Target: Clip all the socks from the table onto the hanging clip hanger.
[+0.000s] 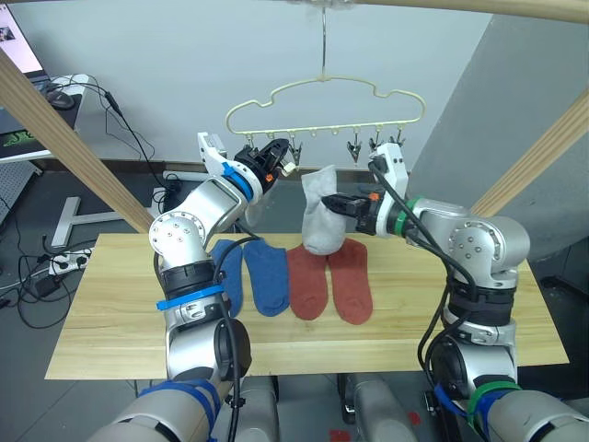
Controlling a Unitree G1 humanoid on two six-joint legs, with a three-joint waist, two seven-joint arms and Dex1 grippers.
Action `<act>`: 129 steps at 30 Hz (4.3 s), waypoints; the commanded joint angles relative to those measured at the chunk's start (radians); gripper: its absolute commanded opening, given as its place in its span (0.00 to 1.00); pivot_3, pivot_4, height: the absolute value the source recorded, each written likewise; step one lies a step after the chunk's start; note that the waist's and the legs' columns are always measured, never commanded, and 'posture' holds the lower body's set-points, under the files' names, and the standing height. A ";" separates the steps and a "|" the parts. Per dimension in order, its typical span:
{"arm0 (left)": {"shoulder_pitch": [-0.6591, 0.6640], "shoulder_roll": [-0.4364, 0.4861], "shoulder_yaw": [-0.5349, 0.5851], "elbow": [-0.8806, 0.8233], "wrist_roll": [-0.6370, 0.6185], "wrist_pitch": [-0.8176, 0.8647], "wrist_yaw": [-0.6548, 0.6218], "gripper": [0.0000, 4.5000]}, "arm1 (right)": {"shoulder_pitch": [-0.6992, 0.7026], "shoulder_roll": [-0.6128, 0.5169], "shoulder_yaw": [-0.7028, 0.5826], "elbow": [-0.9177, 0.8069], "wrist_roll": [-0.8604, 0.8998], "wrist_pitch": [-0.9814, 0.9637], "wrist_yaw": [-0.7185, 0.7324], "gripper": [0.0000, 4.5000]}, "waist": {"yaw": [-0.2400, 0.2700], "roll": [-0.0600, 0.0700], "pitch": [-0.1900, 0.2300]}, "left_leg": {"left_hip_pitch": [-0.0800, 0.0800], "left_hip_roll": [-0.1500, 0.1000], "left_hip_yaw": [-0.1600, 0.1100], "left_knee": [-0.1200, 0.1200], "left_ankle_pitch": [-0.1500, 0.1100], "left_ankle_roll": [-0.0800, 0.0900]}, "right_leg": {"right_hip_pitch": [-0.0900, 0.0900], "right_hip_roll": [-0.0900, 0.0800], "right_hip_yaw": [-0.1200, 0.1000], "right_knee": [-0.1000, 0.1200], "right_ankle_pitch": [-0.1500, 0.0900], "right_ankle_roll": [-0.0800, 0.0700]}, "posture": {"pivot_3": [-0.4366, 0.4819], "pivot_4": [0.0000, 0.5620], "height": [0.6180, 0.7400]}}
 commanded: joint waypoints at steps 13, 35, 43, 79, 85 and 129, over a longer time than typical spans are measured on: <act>0.004 0.008 -0.016 -0.012 -0.063 -0.013 0.034 0.07 | -0.075 0.004 0.044 0.088 0.050 -0.094 -0.016 0.02 | 0.000 0.000 0.000 | 0.000 0.000 0.000 -0.003 0.000 0.000 | -0.001 0.000 0.000 0.000 0.000 0.000 | 0.50 0.41 1.00; 0.010 0.013 -0.036 0.001 -0.057 -0.033 0.026 0.07 | -0.088 -0.046 0.050 0.086 0.097 -0.090 -0.033 0.02 | 0.000 0.000 0.000 | 0.000 0.000 0.001 -0.009 0.000 0.000 | -0.003 0.000 0.000 -0.001 0.000 0.000 | 0.49 0.41 1.00; 0.015 0.011 -0.038 -0.008 -0.058 -0.037 0.031 0.07 | -0.112 -0.031 0.067 0.118 0.095 -0.116 -0.029 0.02 | 0.000 0.000 0.000 | 0.000 0.000 0.001 -0.009 0.000 0.000 | -0.004 0.000 0.000 -0.001 0.000 0.000 | 0.50 0.41 1.00; 0.022 0.018 -0.061 0.000 -0.052 -0.046 0.014 0.07 | -0.179 -0.008 0.048 0.163 0.138 -0.148 -0.054 0.02 | 0.000 0.000 0.000 | 0.000 0.000 0.001 -0.009 0.000 0.000 | -0.004 0.000 0.000 -0.001 0.000 0.000 | 0.50 0.41 1.00; 0.024 0.011 -0.058 -0.006 -0.063 -0.050 0.008 0.23 | -0.182 -0.012 0.051 0.169 0.138 -0.152 -0.051 0.01 | 0.000 0.000 0.000 | 0.000 0.000 0.001 -0.009 0.000 0.000 | -0.004 0.000 0.000 -0.001 0.000 0.000 | 0.50 0.40 1.00; 0.077 0.107 -0.192 -0.072 0.065 -0.017 -0.147 0.54 | -0.029 -0.038 -0.076 -0.123 0.264 0.070 -0.199 0.01 | 0.001 0.000 0.000 | -0.001 0.000 0.001 -0.010 0.000 0.000 | -0.005 -0.001 -0.001 -0.001 0.000 0.000 | 0.48 0.39 1.00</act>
